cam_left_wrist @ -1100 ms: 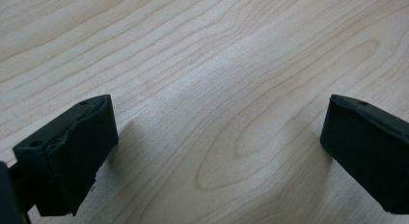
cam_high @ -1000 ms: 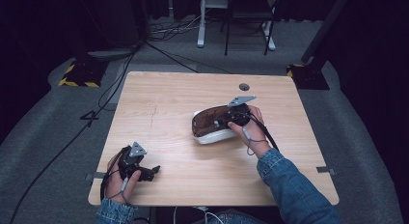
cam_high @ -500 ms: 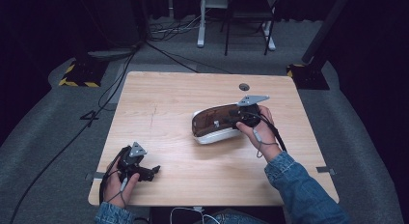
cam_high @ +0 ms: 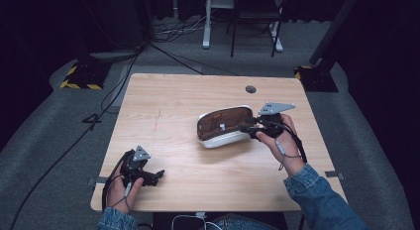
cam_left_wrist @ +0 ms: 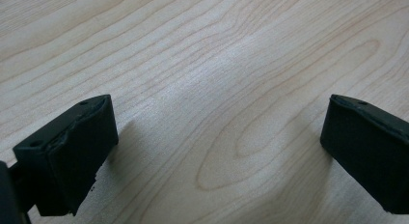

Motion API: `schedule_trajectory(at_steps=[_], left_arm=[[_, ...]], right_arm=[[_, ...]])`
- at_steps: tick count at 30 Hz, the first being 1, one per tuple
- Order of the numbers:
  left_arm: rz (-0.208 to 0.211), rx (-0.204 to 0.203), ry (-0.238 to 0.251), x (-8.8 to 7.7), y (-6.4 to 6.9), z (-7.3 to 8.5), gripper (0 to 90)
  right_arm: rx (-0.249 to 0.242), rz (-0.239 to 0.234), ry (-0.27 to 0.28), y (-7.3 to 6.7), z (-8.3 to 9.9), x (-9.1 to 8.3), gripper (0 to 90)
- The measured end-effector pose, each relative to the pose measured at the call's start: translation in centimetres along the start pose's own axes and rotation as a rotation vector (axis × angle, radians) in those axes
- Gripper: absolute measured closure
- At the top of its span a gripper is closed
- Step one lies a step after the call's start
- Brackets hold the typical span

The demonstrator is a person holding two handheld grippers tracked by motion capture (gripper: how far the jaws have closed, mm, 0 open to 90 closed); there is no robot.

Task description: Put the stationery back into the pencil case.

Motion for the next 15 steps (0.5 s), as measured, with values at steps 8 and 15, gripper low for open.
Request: schedule_trajectory(at_steps=[8, 15], left_arm=[[-0.001, -0.001, 0.0, 0.0, 0.0, 0.0, 0.1], [0.0, 0.003, 0.0, 0.0, 0.0, 0.0, 0.1]], right_arm=[[0.005, 0.004, 0.004, 0.2, 1.4, -2.4, 54.5], [0.016, 0.02, 0.003, 0.6, 3.0, -4.6, 52.0]])
Point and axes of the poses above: each handheld gripper's, and its own axes: x roughly forward along the jaws, z roughly out of its underside, y roughly to its right, the point moved 1 cm from there along x, roughly forward along the jaws, and after that the axes turned 5 degrees about z, right-handed, at the moved point
